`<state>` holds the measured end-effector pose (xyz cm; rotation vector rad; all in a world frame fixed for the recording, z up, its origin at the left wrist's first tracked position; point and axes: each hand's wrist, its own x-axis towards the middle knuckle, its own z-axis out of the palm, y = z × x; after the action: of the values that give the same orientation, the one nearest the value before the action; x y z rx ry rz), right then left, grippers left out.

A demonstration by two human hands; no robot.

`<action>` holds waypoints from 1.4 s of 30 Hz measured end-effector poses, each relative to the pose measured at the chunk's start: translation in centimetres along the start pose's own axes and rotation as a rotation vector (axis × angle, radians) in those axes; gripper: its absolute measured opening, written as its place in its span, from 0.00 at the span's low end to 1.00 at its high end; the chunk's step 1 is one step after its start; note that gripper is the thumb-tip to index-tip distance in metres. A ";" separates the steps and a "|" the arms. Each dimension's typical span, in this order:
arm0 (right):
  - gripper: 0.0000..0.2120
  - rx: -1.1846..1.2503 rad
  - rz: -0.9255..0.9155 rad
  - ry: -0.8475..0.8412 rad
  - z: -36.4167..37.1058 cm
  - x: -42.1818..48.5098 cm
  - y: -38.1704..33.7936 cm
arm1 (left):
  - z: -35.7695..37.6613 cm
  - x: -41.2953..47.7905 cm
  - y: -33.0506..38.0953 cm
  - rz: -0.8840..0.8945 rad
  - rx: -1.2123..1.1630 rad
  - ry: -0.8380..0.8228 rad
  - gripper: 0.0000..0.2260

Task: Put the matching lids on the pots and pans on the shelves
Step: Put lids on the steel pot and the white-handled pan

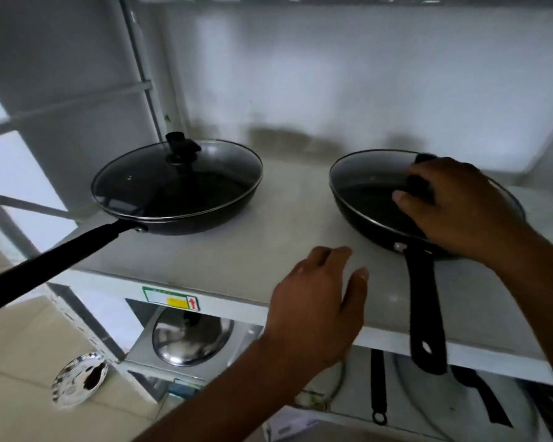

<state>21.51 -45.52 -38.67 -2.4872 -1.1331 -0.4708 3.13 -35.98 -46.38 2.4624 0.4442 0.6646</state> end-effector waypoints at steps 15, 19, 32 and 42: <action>0.15 0.335 -0.175 -0.101 20.2 -18.1 -22.3 | -3.2 -10.4 -25.3 0.042 0.080 0.026 0.13; 0.17 0.264 -0.110 -0.220 29.0 -17.5 -23.0 | -1.1 -10.7 -32.7 -0.026 0.155 0.000 0.15; 0.18 0.211 -0.001 -0.277 49.6 -11.5 -25.4 | 5.2 -5.3 -47.4 -0.032 0.192 -0.030 0.12; 0.24 0.241 -0.054 -0.291 57.5 -9.4 -28.0 | 8.4 0.1 -55.4 -0.174 0.321 -0.083 0.10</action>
<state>2.56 -8.23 -87.94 -2.3669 -1.2825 0.0187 -1.47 4.70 -84.64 2.6962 0.7736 0.4446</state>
